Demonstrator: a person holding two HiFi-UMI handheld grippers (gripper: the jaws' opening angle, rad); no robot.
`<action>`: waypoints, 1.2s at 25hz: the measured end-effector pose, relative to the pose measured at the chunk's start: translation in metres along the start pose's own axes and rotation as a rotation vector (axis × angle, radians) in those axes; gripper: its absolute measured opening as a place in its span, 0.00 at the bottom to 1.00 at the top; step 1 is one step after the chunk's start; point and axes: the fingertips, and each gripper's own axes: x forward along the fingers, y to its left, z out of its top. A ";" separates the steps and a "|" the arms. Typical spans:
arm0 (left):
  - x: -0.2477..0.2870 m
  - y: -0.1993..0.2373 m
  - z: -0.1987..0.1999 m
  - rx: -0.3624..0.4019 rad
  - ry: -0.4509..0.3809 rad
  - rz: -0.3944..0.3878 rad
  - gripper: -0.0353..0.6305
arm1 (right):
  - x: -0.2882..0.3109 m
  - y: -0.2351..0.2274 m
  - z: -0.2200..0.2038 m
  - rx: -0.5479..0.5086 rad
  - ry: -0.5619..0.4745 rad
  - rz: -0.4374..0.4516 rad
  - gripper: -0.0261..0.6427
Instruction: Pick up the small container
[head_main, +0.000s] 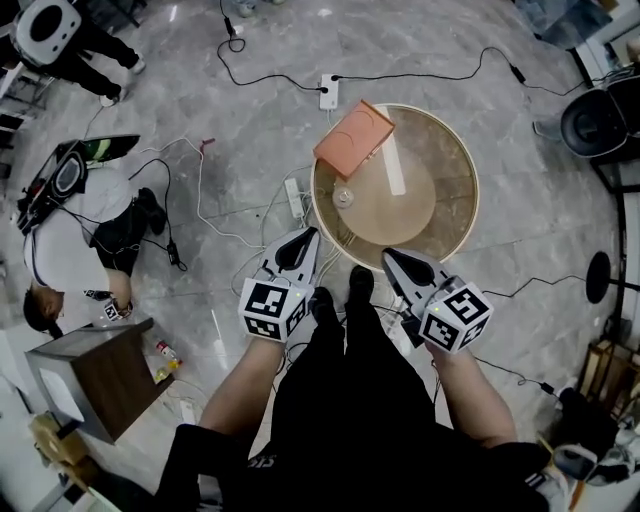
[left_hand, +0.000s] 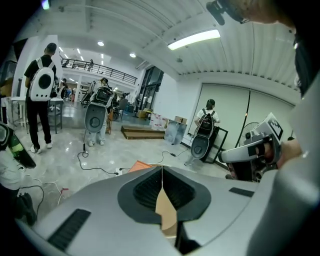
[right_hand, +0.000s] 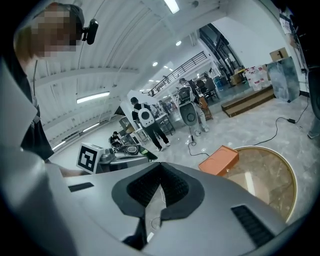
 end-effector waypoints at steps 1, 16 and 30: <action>0.004 0.002 0.002 -0.003 -0.001 0.008 0.08 | 0.003 -0.001 0.003 -0.005 0.001 0.013 0.06; 0.050 -0.002 -0.020 0.060 0.064 -0.021 0.20 | 0.023 -0.039 0.011 -0.040 0.070 0.051 0.06; 0.143 0.063 -0.138 0.039 0.109 -0.024 0.49 | 0.098 -0.073 -0.078 -0.002 0.254 0.074 0.06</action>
